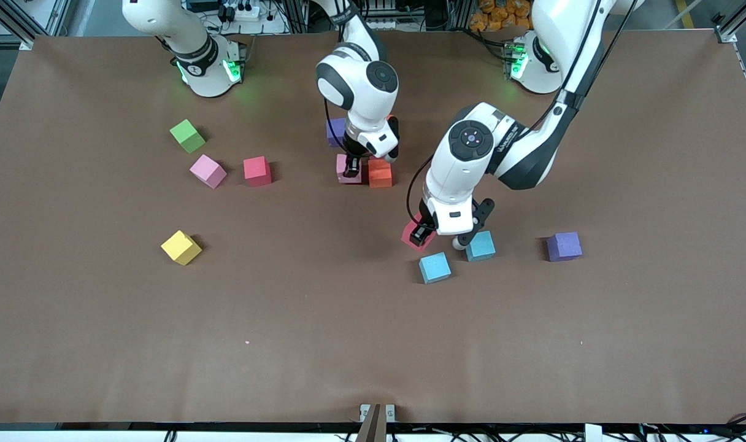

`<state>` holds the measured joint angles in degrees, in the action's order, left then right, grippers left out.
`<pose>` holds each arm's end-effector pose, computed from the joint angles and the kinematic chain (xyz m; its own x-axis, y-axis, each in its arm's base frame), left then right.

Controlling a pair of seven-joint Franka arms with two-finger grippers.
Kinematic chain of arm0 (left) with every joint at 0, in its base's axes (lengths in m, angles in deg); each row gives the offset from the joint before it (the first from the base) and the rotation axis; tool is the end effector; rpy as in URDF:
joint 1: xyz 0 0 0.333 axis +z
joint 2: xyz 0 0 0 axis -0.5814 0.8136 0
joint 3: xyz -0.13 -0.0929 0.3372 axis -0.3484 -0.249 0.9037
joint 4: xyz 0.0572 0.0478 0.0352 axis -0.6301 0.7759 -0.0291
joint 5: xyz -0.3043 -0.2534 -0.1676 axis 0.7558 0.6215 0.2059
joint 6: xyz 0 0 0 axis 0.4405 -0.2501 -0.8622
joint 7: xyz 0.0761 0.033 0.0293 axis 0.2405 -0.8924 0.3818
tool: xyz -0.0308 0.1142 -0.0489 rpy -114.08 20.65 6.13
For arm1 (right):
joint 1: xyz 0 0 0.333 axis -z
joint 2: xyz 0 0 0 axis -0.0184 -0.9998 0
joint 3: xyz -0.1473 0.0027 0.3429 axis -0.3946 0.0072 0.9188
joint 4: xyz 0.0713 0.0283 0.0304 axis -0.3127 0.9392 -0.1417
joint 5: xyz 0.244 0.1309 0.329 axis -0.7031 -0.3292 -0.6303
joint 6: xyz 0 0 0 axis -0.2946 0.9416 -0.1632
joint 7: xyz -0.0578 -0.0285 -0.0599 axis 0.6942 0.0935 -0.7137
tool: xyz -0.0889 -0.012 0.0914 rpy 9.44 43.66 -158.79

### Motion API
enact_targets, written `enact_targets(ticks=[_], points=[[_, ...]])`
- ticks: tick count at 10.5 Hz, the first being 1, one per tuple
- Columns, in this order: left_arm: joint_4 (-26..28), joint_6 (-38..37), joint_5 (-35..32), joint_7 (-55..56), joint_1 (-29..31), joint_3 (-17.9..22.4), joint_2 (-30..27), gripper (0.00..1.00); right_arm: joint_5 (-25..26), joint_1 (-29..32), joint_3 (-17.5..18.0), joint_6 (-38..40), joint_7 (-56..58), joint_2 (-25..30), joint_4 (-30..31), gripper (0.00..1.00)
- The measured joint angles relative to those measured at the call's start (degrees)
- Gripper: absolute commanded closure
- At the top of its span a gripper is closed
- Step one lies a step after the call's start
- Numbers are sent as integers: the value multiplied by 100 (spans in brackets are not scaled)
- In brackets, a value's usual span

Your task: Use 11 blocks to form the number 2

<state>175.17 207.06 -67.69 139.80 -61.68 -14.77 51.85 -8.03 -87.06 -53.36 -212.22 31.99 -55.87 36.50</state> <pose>0.6017 -0.4309 0.3478 0.5310 0.8464 -0.0418 0.8393 -0.5185 0.1637 0.3714 0.5455 0.2289 0.0473 0.9644 -0.2600 0.9967 -0.0283 0.0762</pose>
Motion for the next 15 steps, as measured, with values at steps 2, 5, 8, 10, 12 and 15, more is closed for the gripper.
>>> enact_targets(ticks=[2,5,8,10,12,15], points=[[0,-11,0,804,29,3,-34,100,-33,1,0,-4,0,-139,-131,86],[1,-97,0,1206,59,4,-66,100,-216,1,0,-5,0,-249,-216,75],[-48,-122,0,1211,102,14,-123,100,-240,1,0,-6,0,-304,-227,53],[-79,-134,0,1211,104,16,-140,100,-242,1,0,-6,-1,-335,-247,15],[-88,-136,0,1211,124,20,-140,100,-243,1,0,-6,0,-359,-258,0],[-141,-136,0,1211,183,26,-140,100,-242,1,5,-5,24,-362,-282,0]])
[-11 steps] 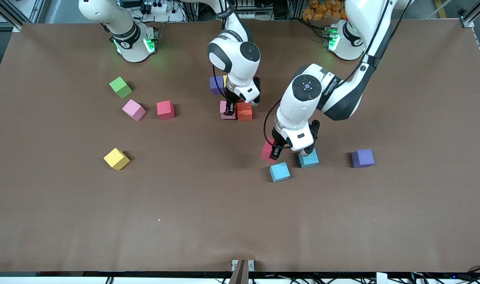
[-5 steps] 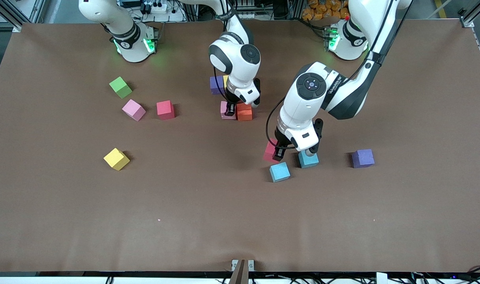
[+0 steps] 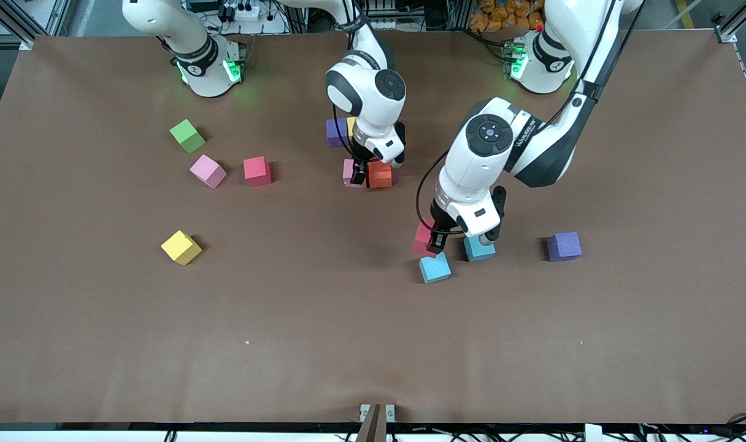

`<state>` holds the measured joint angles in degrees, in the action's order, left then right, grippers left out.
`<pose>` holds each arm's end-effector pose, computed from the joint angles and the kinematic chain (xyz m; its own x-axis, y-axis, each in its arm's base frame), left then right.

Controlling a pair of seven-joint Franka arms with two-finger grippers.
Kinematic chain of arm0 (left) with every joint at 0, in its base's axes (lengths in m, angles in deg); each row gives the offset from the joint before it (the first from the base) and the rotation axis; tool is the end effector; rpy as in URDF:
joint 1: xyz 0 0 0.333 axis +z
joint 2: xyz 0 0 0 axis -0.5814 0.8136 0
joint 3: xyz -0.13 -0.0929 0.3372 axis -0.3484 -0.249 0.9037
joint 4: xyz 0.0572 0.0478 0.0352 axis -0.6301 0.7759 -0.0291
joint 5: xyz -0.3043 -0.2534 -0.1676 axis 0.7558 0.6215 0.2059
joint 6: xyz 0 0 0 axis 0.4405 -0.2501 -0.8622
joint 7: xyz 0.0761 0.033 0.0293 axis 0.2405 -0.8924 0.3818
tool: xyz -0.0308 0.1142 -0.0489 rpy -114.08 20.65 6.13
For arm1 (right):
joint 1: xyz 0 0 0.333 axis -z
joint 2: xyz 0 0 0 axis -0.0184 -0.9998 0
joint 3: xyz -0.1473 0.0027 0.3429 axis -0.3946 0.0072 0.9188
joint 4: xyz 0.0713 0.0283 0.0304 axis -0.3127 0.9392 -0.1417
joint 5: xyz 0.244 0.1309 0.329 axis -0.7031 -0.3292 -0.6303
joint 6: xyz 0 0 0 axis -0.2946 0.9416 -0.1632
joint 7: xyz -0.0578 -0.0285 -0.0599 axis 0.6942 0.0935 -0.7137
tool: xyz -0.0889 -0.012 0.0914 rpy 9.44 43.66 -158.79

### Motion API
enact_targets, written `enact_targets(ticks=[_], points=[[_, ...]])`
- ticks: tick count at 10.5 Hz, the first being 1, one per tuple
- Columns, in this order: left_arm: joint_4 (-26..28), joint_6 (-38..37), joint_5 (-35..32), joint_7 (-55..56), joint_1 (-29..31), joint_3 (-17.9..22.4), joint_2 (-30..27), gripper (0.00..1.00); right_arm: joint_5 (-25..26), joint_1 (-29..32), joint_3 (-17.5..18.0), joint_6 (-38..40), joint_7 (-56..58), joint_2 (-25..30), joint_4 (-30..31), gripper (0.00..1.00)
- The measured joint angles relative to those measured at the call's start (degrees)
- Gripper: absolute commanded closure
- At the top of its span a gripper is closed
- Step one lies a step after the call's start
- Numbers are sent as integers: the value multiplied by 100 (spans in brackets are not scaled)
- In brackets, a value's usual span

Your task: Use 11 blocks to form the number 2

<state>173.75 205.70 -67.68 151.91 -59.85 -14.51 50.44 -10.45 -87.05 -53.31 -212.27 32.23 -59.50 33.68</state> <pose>0.6202 -0.4101 0.3755 0.3094 0.9479 -0.0754 0.9397 -0.2927 0.1768 0.3740 0.5598 0.2109 0.0569 0.9640 -0.2599 0.9964 -0.0383 0.0758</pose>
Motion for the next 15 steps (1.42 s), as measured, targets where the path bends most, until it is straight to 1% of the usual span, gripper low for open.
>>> enact_targets(ticks=[4,6,9,10,12,13,15], points=[[0,-17,0,0,6,-1,0,100,0,0,-10,49,28,5,-51,0],[6,-34,0,0,6,-1,3,100,0,0,-36,248,30,71,-117,0],[12,-38,0,0,0,-9,4,100,0,20,-111,638,33,407,-152,0],[13,-39,0,9,-8,-12,6,100,0,49,-195,737,33,530,-154,0],[21,-42,5,357,-79,-32,31,100,1,96,-650,920,51,723,-155,0],[22,-42,5,674,-164,-37,53,100,1,110,-962,1011,58,771,-157,0],[28,-42,5,1135,-364,-48,79,100,3,136,-1716,1444,76,806,-148,0]])
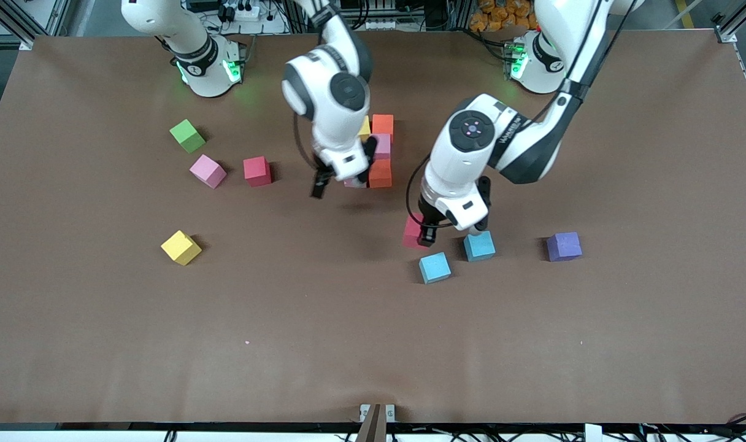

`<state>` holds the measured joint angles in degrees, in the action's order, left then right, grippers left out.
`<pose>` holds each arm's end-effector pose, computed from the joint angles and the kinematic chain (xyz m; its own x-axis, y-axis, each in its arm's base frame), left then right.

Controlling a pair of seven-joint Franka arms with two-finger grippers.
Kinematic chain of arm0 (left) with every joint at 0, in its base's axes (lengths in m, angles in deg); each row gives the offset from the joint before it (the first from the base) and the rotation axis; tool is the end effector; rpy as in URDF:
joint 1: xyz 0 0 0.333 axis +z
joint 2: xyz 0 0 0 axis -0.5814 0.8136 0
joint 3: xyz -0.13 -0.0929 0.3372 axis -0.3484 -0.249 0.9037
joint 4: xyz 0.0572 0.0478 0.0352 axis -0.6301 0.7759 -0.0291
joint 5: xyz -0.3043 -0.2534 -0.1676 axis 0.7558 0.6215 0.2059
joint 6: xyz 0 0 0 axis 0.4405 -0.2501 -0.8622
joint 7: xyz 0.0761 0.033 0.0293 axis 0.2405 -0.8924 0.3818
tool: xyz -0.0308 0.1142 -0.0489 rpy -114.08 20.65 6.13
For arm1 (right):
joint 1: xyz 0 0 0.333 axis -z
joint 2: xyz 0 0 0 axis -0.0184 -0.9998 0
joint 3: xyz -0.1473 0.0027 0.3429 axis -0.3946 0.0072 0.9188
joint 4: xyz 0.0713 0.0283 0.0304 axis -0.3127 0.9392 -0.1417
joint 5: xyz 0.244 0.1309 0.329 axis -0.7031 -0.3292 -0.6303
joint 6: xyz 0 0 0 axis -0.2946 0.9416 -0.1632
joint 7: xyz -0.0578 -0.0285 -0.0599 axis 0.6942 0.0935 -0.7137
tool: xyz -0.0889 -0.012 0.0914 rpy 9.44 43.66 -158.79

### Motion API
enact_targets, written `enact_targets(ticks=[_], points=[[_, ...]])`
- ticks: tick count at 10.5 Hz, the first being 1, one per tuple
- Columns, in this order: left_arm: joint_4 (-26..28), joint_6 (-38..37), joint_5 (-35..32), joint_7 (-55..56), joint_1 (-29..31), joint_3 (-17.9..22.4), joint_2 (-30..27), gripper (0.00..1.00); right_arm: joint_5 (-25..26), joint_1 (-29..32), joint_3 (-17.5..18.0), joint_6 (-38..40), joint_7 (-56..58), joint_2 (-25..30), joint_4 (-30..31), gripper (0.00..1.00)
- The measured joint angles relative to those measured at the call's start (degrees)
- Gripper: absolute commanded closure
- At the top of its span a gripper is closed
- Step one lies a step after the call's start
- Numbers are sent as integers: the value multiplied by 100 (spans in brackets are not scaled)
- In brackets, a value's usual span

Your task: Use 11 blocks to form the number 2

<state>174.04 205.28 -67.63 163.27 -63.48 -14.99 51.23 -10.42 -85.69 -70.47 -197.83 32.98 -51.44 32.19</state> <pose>0.5883 -0.4520 0.3625 0.1855 0.9773 -0.1028 0.9762 -0.1712 0.1334 0.5011 0.4266 0.3441 0.3512 0.8928 -0.2819 0.9360 -0.3417 0.0839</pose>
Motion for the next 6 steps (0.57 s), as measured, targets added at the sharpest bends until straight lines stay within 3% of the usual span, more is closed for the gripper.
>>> enact_targets(ticks=[2,4,6], points=[[5,0,0,508,-251,-5,26,100,-3,147,-726,233,15,6,113,0],[-44,11,23,1201,-587,-15,96,100,-98,706,-881,116,11,17,438,0],[-296,13,44,2011,-1028,-27,284,100,-682,1126,-949,-362,9,40,1110,0]])
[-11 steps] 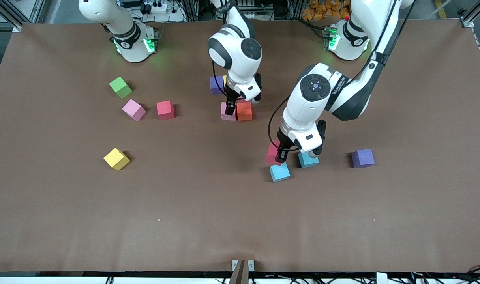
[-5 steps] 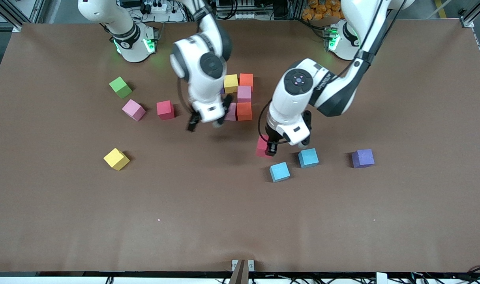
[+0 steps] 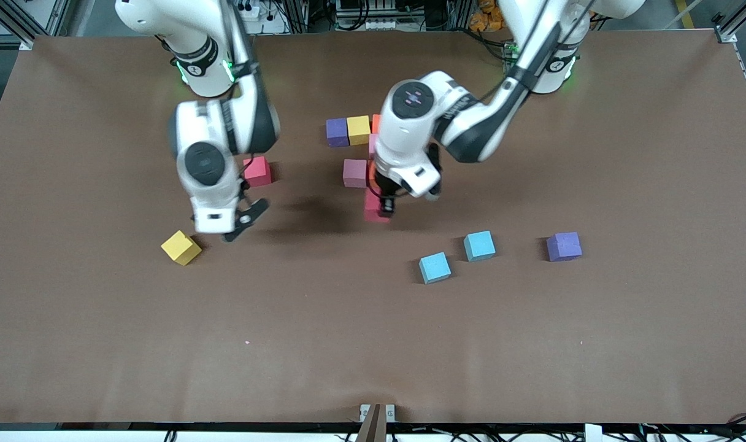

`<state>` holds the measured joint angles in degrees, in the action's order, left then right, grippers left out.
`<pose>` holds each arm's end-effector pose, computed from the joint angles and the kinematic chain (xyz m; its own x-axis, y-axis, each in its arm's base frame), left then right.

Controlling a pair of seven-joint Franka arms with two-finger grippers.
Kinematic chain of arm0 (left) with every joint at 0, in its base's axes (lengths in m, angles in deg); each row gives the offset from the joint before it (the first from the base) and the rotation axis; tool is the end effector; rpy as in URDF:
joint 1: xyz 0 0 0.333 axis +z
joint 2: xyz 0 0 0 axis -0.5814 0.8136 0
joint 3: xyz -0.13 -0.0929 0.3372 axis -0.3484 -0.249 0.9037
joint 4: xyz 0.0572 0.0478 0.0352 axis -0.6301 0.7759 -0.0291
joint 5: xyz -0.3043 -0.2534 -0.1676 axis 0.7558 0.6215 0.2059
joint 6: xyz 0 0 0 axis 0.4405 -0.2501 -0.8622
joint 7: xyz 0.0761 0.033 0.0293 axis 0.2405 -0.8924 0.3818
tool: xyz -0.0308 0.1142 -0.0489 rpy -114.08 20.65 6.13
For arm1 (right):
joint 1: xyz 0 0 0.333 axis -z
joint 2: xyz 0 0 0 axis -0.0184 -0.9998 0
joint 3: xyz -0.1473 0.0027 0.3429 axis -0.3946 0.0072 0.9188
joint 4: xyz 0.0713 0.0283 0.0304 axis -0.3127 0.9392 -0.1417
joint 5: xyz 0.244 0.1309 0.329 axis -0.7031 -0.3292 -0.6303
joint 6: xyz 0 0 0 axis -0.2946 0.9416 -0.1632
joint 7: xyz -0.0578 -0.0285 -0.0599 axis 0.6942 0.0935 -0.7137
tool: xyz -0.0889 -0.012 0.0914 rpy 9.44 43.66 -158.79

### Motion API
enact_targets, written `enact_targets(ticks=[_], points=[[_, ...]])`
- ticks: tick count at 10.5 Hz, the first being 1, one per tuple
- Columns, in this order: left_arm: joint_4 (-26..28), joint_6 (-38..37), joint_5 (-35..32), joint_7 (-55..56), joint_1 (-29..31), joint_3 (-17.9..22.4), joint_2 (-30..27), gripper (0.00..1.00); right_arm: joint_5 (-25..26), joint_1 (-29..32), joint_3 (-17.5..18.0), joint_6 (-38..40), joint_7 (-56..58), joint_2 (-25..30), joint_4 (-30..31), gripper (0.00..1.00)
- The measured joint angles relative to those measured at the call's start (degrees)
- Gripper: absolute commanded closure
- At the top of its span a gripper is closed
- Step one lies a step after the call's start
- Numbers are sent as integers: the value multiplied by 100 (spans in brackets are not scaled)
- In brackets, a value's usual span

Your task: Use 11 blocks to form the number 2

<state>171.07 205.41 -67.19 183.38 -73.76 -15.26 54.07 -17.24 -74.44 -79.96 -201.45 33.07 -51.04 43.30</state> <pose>0.5079 -0.5618 0.3526 0.0094 0.9874 -0.1577 0.9968 0.0034 0.0805 0.5717 0.1939 0.3066 0.7057 0.6485 -0.2854 0.6836 -0.7291 0.0334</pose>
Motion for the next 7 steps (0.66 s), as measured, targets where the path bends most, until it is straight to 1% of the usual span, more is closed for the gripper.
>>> enact_targets(ticks=[1,2,4,5,7], points=[[-178,2,1,349,-221,0,157,100,-262,27,-78,-95,-142,15,296,0],[-395,3,1,629,-407,3,347,100,-375,-10,-92,-108,-551,44,465,0],[-810,6,2,1055,-691,12,771,100,-496,-357,-74,-149,-1590,75,664,0],[-957,16,2,1191,-808,14,952,100,-700,-556,-63,-288,-1890,73,827,0],[-1086,99,2,1453,-1043,16,1161,100,-1187,-676,-26,-598,-2040,59,1249,0]])
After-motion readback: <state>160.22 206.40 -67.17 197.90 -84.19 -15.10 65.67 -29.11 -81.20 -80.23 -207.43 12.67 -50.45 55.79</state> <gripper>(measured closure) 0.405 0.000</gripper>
